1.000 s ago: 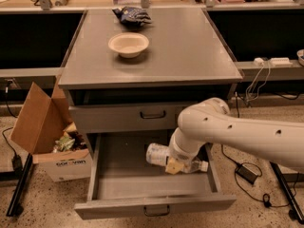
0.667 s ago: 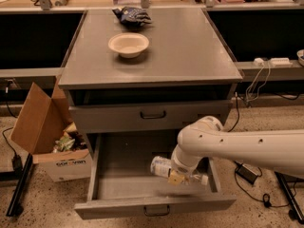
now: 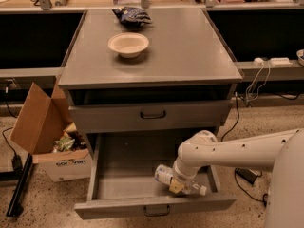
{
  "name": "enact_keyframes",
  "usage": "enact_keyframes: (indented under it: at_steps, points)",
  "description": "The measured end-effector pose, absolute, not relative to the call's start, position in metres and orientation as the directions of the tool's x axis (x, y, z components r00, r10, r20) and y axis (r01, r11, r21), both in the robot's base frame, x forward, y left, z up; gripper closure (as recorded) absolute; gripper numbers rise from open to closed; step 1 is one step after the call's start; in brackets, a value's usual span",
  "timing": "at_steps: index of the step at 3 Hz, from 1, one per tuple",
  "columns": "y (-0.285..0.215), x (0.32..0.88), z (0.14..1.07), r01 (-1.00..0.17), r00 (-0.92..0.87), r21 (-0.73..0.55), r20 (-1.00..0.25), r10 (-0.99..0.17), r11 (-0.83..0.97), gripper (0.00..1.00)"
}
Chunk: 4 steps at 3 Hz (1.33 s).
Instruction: Place blue plastic bottle into middle drawer
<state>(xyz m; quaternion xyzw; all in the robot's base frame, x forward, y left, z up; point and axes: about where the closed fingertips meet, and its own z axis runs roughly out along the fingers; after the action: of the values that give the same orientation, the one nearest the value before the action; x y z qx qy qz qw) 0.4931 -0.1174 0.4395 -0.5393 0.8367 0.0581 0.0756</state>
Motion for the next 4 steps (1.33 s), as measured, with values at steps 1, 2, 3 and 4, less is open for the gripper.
enact_keyframes:
  at_steps: [1,2,3,4]
  points:
    - [-0.119,0.503,0.422,-0.901,-0.428,0.023,-0.194,-0.883,0.433,0.52]
    - [-0.118,0.518,0.424,-0.894,-0.440,0.015,-0.226,-0.869,0.448,0.21]
    - [-0.120,0.534,0.436,-0.882,-0.454,0.000,-0.272,-0.848,0.472,0.00]
    - [-0.119,0.544,0.448,-0.876,-0.458,0.000,-0.308,-0.834,0.481,0.00]
